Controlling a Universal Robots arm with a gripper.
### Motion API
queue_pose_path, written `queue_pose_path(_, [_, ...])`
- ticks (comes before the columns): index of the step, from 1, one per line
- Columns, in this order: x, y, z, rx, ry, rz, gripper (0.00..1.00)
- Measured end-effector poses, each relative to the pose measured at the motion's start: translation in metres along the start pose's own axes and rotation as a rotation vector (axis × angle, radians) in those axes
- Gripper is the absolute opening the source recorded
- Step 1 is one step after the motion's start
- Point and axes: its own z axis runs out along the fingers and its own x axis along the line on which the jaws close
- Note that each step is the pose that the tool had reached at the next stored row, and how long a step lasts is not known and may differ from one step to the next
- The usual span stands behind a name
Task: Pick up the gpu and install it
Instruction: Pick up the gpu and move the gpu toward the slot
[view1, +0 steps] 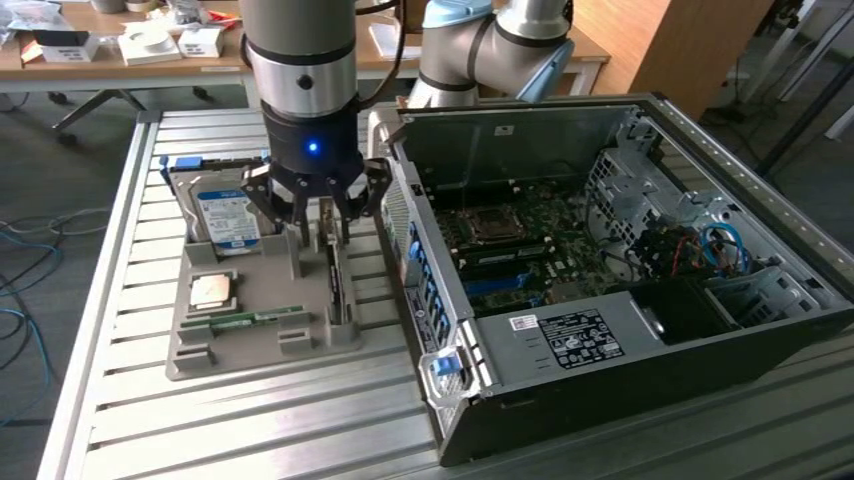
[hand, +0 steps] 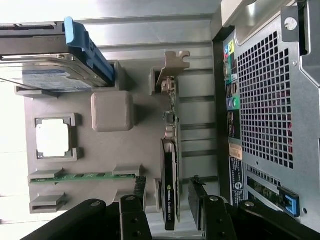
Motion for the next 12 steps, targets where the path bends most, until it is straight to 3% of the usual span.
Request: queue_pose_path(12, [-0.0021, -0.0007, 0.0023, 0.0003, -0.0004, 0.008, 0.47])
